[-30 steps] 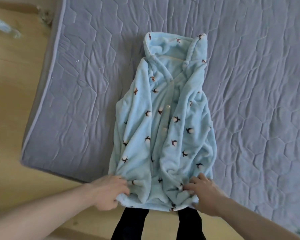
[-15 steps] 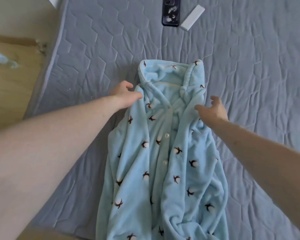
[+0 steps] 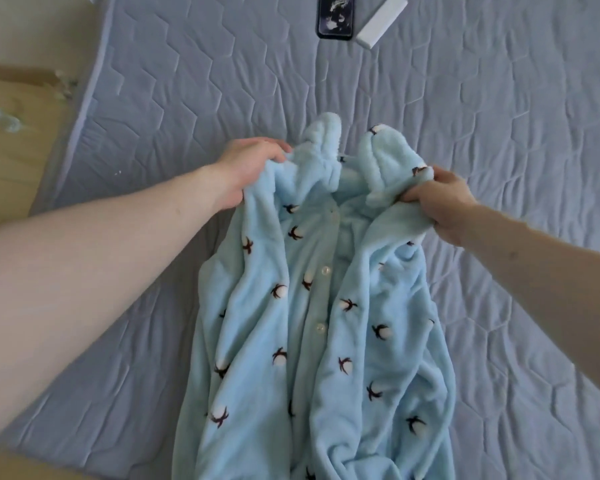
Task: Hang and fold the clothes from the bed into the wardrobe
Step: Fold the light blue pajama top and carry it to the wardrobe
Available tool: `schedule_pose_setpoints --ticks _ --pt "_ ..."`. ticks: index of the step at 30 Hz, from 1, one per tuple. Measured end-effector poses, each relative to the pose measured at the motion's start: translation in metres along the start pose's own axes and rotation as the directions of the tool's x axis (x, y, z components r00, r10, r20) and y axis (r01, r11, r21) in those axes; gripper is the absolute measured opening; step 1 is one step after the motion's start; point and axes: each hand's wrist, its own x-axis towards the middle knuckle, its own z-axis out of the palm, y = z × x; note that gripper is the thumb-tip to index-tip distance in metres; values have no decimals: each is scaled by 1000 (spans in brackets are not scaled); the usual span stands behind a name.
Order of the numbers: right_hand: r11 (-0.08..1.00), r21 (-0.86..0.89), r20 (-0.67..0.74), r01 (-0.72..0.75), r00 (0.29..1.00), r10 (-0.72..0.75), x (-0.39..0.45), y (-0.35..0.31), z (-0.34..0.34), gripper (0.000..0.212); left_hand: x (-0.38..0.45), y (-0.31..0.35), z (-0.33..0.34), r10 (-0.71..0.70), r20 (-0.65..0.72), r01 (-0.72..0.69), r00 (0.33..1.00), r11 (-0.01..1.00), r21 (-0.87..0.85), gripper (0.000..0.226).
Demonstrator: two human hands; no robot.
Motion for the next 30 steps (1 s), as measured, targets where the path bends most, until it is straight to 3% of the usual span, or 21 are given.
schedule_pose_setpoints --ticks 2,4,6,8,11,12,14,16,17,18,20,22,23,24,26,27,28,30 --pt "976 -152 16 158 987 -157 -27 -3 -12 53 -30 1 -16 180 26 -182 983 976 123 21" --pt "922 -245 82 300 954 -289 -59 -3 -22 50 -67 -2 -36 361 134 -385 923 865 323 29" --pt "841 -348 141 416 909 -391 -93 3 -28 45 -108 -13 -51 521 255 -575 815 665 477 32" --pt "649 -485 261 587 805 -533 -124 17 -30 46 -146 -29 -62 609 388 -699 692 428 574 28" --pt "384 -538 479 751 647 -594 -161 49 -35 45 -184 -62 -73 536 581 -748 613 155 646 24" --pt "328 -563 526 758 635 -565 -169 61 -36 46 -192 -77 -74 482 634 -749 605 74 658 22" --pt "208 -669 618 714 690 -378 -183 86 -36 49 -204 -106 -72 274 725 -746 632 -36 665 22" --pt "121 -748 645 653 757 -104 -194 115 -31 52 -212 -129 -62 28 701 -700 713 -32 713 28" --pt "135 -789 603 599 797 -12 -199 125 -27 49 -215 -137 -56 -35 649 -650 760 9 760 31" --pt "210 -817 551 537 834 9 -204 131 -22 43 -216 -140 -49 -46 583 -579 811 74 812 30" --pt "436 -786 418 438 896 -148 -213 136 -7 34 -218 -140 -33 54 441 -441 896 237 866 29" --pt "579 -690 304 434 900 -312 -220 137 9 36 -221 -139 -15 174 373 -411 912 403 818 58" --pt "598 -666 315 446 895 -317 -224 136 17 43 -225 -138 -5 170 415 -445 894 459 769 75" --pt "583 -671 368 457 889 -274 -227 136 24 50 -231 -137 5 137 496 -500 857 454 738 89" --pt "485 -753 439 445 889 -133 -234 142 35 62 -241 -142 22 8 621 -591 784 315 742 104" --pt "470 -780 413 414 904 -111 -236 146 39 70 -244 -148 27 -51 625 -595 779 256 762 106" --pt "503 -792 331 347 935 -123 -239 150 40 79 -247 -156 29 -70 585 -553 808 255 793 104" --pt "691 -718 31 86 995 -93 -241 154 44 95 -251 -167 32 40 321 -299 946 488 820 89"
